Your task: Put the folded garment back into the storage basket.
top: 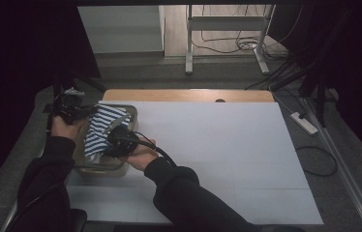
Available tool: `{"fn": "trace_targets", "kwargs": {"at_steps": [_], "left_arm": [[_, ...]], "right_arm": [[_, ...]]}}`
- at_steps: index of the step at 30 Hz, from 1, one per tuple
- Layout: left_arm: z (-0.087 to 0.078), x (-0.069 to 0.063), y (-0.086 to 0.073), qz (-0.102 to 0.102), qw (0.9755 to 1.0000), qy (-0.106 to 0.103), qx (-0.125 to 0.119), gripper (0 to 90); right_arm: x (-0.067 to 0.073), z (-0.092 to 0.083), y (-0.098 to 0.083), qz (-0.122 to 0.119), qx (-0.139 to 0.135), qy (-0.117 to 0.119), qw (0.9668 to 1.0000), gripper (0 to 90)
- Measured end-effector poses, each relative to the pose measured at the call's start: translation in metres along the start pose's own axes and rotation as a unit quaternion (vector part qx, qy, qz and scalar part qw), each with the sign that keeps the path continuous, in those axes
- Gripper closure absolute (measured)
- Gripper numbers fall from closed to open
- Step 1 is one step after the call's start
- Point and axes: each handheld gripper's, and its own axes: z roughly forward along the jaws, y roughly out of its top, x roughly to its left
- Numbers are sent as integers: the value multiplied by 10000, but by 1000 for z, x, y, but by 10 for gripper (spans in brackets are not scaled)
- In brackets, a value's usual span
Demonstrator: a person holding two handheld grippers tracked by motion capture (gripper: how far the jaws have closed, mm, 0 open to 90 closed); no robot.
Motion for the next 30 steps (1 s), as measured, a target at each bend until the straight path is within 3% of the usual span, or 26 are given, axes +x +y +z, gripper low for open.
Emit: {"fn": "trace_targets", "kwargs": {"at_steps": [13, 18, 21, 22, 24, 30], "left_arm": [[17, 5, -10, -49, 9995, 10, 311, 833], [21, 5, -10, 50, 9990, 35, 440, 831], [24, 4, -8, 132, 9984, 144, 526, 749], [24, 4, -8, 132, 9984, 144, 526, 707], [23, 3, -7, 95, 9986, 110, 502, 656], [21, 2, -6, 57, 9990, 75, 443, 562]], "right_arm": [[-2, 20, -12, 76, 171, -64, 9998, 795], [-3, 27, -16, 105, 275, -93, 9995, 790], [-4, 31, -18, 247, 313, -120, 9991, 658], [-4, 31, -18, 247, 313, -120, 9991, 658], [-4, 27, -17, 318, 182, -139, 9992, 579], [-9, 17, -15, 375, 19, -188, 9991, 490]]}}
